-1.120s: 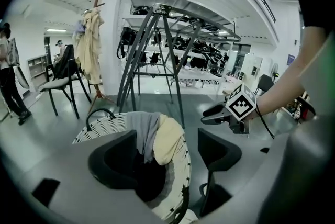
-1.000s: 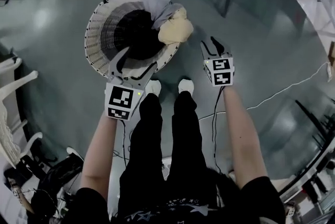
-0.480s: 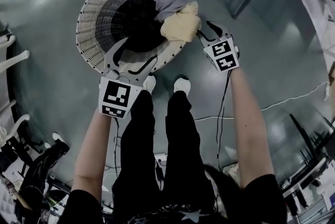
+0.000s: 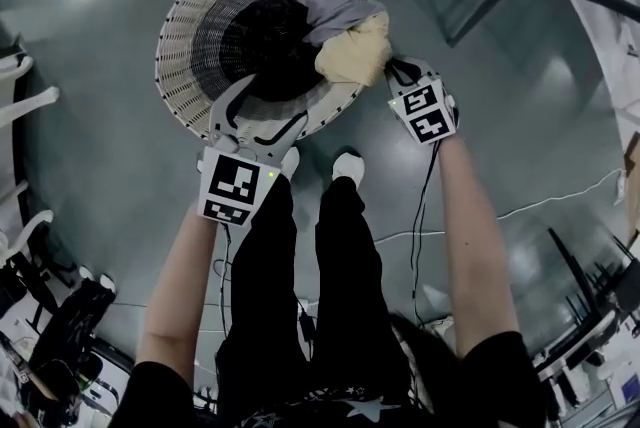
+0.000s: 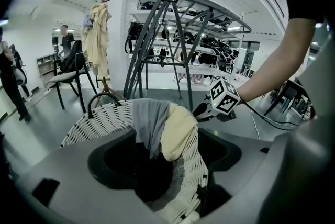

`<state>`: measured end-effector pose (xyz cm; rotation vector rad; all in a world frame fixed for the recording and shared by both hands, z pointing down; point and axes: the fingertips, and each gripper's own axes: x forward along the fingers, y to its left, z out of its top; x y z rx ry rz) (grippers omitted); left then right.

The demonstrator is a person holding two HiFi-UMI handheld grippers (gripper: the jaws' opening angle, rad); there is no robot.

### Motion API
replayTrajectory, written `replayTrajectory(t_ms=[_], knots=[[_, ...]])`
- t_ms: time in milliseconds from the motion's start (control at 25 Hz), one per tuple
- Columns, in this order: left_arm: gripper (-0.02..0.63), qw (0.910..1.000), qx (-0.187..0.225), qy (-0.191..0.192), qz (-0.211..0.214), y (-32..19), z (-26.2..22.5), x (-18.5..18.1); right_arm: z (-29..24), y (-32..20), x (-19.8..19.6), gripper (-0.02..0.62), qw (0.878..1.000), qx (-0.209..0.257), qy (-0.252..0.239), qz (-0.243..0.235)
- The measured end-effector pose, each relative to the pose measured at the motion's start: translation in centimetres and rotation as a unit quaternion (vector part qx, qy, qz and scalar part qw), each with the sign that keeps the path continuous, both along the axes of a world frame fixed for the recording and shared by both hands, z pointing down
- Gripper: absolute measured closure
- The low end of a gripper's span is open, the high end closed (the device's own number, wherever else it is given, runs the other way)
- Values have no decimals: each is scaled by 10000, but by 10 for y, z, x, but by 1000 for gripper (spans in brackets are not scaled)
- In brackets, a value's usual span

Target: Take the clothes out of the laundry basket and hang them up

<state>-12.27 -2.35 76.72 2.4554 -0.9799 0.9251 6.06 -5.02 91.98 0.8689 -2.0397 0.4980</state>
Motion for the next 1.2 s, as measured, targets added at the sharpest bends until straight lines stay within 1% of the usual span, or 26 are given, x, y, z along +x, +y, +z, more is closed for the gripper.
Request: replayTrajectory(t_ms=[120, 240, 360, 520, 600, 760, 960, 1200], knots=[[233, 9999, -118, 8, 16, 8, -7, -3, -18, 6, 17, 571, 9986, 122, 270, 430], [233, 9997, -190, -3, 124, 16, -18, -1, -50, 10, 30, 572, 9953, 514, 551, 605], [233, 9994, -224, 15, 247, 21, -33, 4, -88, 14, 24, 574, 9915, 925, 846, 360], [233, 9989, -220, 58, 411, 22, -59, 15, -135, 18, -3, 577, 9841, 1314, 1179, -178], [233, 9985, -218, 111, 499, 21, -72, 21, -159, 17, -14, 578, 9808, 1517, 1202, -216], [233, 9974, -203, 168, 670, 21, -95, 30, -206, 22, -27, 578, 9764, 1854, 1093, -151], [233, 9966, -198, 172, 784, 21, -120, 34, -259, 38, -35, 578, 9663, 2281, 1117, -421], [233, 9949, -237, 152, 964, 24, -148, 36, -325, 51, -36, 578, 9599, 2555, 1034, -515]])
